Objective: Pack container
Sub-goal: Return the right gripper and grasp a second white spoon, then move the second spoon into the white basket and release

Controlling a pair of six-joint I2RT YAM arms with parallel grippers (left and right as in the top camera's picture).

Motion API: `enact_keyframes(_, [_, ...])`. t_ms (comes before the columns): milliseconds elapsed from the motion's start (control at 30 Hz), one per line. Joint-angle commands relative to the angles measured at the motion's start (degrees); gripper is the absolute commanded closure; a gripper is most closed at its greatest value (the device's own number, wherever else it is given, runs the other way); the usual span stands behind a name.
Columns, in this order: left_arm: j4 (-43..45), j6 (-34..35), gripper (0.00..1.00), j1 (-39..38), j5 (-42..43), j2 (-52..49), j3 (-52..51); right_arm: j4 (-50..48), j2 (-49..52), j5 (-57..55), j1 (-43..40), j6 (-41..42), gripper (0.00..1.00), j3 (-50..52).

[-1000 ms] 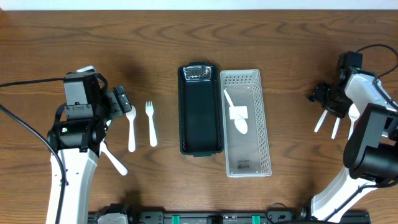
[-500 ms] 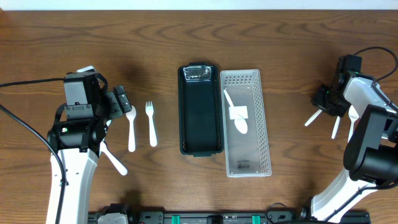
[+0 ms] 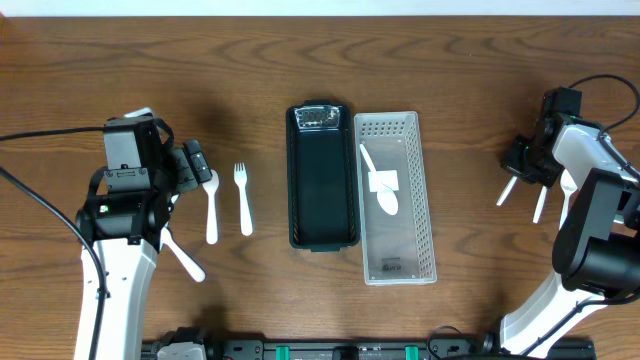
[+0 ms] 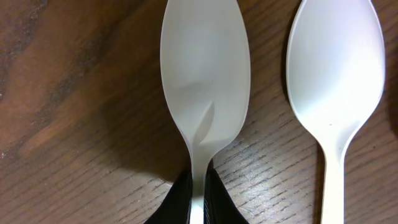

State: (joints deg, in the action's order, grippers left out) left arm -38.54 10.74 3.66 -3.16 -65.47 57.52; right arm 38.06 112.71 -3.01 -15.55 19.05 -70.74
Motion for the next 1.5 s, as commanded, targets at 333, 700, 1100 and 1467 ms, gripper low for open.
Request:
enact_keyframes(333, [0.0,0.7,0.02,0.2,-0.3,0.0,1.1,4.1,-10.8,0.3,9.8,-4.6,0.99,-5.0])
enact_keyframes(700, [0.0,0.7,0.02,0.2,-0.3,0.0,1.1,5.8,-21.1,3.6,32.3,-3.2,0.99,-5.8])
enact_keyframes(1100, [0.0,0.7,0.02,0.2,-0.3,0.0,1.1,7.3,-6.6,3.7,41.2,0.9,0.99,-5.2])
enact_keyframes(1467, [0.0,0.7,0.02,0.2,-0.3,0.0,1.1,7.2,-8.7,1.7,40.6,-0.3,0.63,-7.7])
